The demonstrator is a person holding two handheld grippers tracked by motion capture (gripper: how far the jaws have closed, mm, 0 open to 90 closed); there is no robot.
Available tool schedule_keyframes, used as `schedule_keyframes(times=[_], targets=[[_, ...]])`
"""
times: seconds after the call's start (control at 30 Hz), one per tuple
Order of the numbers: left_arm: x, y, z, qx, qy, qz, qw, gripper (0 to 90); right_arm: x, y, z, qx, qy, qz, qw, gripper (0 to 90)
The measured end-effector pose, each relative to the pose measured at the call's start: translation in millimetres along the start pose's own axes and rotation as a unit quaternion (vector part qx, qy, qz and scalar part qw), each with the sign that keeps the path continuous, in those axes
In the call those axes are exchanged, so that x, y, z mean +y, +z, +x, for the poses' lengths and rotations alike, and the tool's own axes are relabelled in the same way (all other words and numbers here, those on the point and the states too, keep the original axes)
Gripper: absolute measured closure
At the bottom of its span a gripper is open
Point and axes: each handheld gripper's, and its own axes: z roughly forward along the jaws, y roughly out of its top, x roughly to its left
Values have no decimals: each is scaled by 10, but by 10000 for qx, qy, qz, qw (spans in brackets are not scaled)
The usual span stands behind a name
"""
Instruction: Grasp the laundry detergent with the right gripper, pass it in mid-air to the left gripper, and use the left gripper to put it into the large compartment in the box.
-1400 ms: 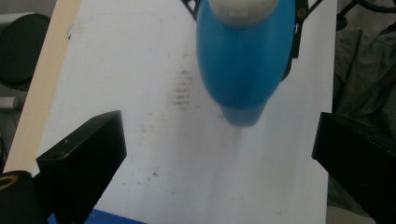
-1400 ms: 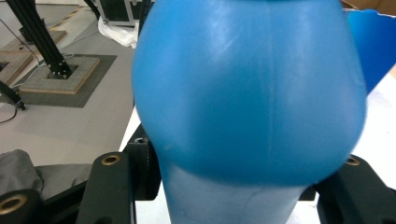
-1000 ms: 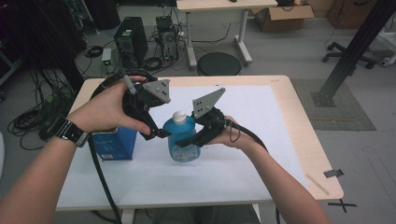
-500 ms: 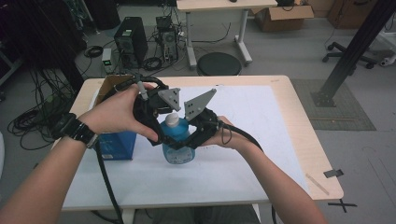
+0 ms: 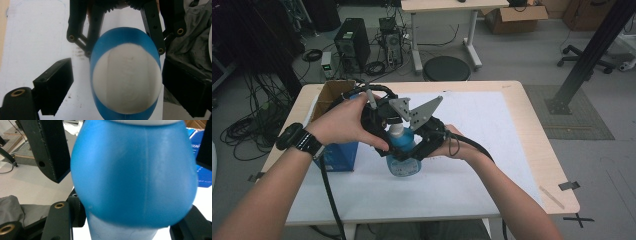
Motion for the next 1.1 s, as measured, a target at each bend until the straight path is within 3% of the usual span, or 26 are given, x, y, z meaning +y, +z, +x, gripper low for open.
schedule_keyframes(times=[0.73, 1.1], targets=[[13, 14, 0, -35, -39, 98, 9999, 323, -25, -18, -2, -69, 3, 9, 10000, 428], [25, 30, 5, -65, -94, 144, 9998, 374, -34, -26, -6, -110, 18, 9, 9999, 428]])
